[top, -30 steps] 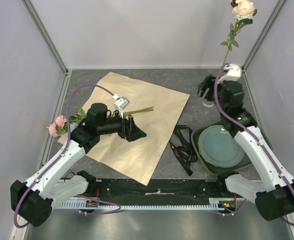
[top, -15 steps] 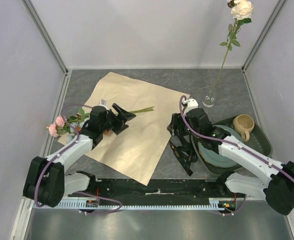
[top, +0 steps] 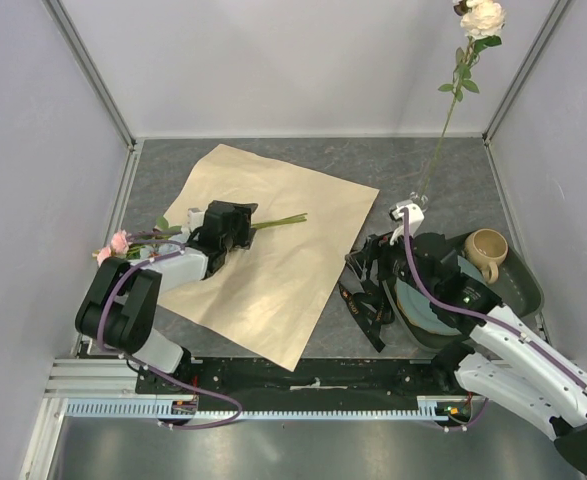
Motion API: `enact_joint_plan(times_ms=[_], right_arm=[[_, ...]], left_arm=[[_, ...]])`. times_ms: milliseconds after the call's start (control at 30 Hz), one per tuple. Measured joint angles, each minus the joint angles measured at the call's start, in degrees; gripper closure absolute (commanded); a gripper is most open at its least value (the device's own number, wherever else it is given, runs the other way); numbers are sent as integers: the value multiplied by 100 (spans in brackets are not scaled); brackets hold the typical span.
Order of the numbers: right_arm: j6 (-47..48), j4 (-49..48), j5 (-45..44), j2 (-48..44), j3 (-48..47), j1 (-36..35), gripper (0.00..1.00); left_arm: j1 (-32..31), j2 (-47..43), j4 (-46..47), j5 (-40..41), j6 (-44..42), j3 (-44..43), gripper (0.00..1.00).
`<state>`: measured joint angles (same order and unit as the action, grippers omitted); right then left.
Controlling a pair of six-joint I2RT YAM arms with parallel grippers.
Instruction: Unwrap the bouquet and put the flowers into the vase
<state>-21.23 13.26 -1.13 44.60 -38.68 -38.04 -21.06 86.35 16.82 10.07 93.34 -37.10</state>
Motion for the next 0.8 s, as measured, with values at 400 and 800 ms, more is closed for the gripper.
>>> enact_joint_plan(times_ms=[400,800], right_arm=[[70,232,149,-31,127,-103,18],[101,236,114,-63,168,-162,18]], left_arm=[[-199,774,-487,944,793,-535,41],[-223,1113,-612,1209,1080,-678,45]])
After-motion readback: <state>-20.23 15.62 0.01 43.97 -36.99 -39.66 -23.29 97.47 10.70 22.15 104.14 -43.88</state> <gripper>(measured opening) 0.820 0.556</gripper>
